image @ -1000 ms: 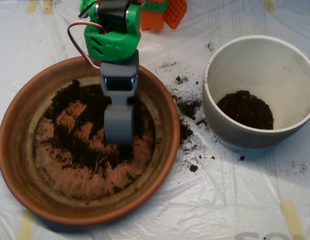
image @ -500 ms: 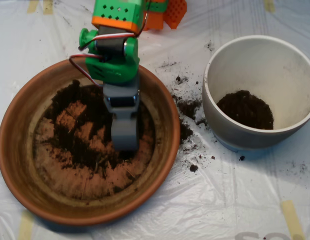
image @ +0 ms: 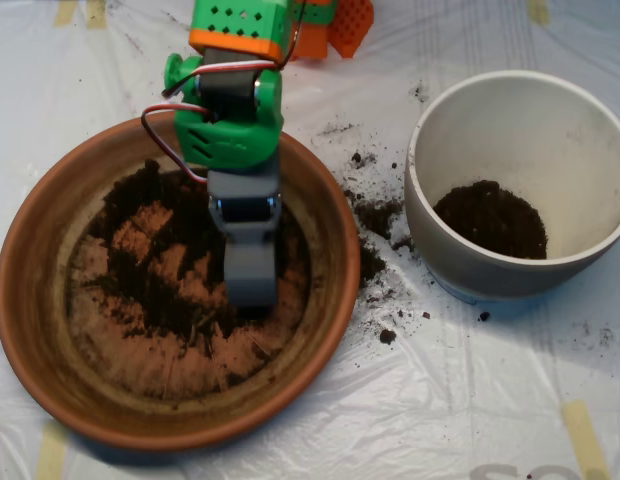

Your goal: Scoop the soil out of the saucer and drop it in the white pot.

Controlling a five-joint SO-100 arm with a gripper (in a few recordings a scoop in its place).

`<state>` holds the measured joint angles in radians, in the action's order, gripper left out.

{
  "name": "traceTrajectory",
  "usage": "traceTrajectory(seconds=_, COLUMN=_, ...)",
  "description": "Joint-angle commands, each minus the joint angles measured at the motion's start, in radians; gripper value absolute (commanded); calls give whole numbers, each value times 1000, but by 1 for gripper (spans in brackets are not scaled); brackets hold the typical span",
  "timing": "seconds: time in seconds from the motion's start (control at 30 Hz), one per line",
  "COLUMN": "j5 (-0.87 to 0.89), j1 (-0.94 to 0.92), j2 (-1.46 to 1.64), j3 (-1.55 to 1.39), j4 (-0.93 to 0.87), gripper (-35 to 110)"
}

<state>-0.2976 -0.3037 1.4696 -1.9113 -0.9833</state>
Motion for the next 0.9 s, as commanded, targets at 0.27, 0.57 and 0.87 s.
traceTrajectory(seconds=0.27, j5=11, j1=26, j2=61, j3=-15, j4=49, gripper=23)
traceTrajectory(seconds=0.57, j5=-25, j1=25, j2=201, j3=-225, j4=241, gripper=17)
traceTrajectory(seconds=0.87, j5=-43, j1=18, j2=195, j3=-227, j4=202, gripper=15)
